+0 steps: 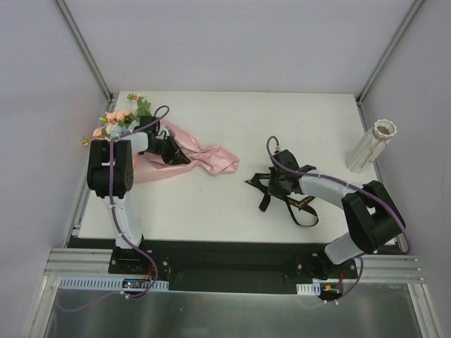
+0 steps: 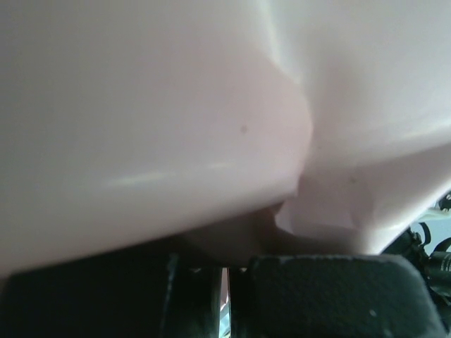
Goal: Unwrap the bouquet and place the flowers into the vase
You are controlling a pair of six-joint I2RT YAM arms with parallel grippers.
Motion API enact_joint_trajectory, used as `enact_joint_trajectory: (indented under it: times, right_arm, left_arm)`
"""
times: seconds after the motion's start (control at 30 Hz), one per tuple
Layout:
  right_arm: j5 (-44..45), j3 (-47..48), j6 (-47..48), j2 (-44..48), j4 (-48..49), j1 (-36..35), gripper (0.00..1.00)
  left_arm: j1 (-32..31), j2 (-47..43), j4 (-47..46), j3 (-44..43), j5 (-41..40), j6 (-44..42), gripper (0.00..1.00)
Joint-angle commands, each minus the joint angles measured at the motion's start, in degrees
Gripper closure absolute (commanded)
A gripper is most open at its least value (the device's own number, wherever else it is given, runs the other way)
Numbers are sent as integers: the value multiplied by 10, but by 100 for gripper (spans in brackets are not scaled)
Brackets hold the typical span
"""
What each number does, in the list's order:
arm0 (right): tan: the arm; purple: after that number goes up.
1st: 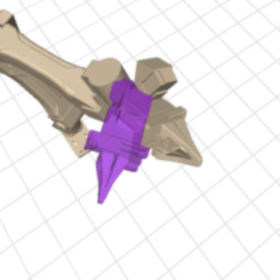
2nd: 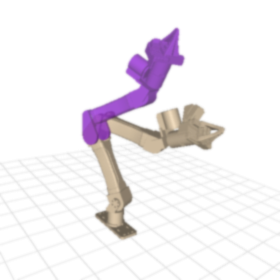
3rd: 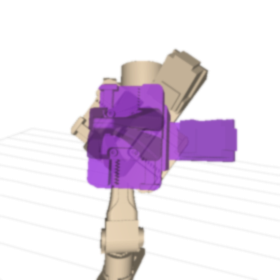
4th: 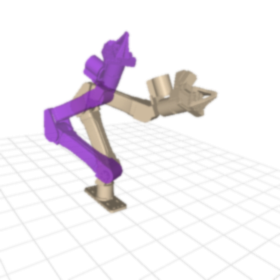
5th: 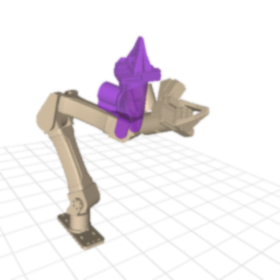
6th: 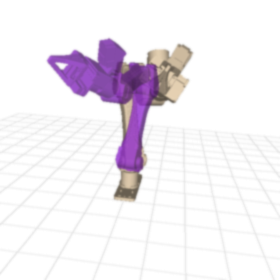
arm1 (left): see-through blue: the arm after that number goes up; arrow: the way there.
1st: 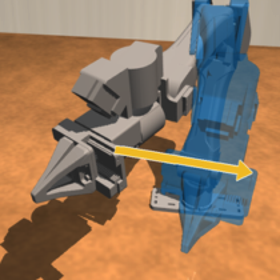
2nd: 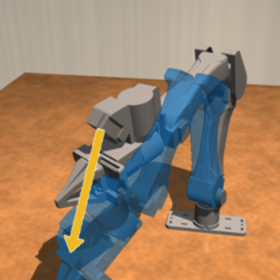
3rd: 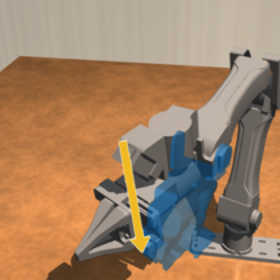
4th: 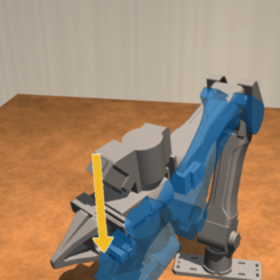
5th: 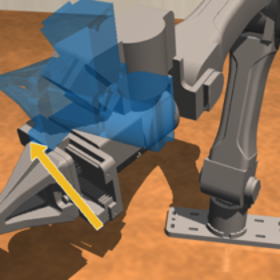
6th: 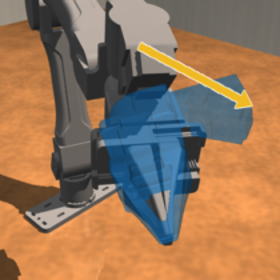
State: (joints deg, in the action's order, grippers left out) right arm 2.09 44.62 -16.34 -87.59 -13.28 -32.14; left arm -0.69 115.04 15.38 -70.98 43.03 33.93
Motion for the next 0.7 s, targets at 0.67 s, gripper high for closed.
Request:
enact_joint_trajectory:
  times: [0.67]
  right_arm:
    - [193, -124, -229, 261, -202, 275, 99]
  left_arm:
    - [-2, -8, 11, -4, 15, 9, 100]
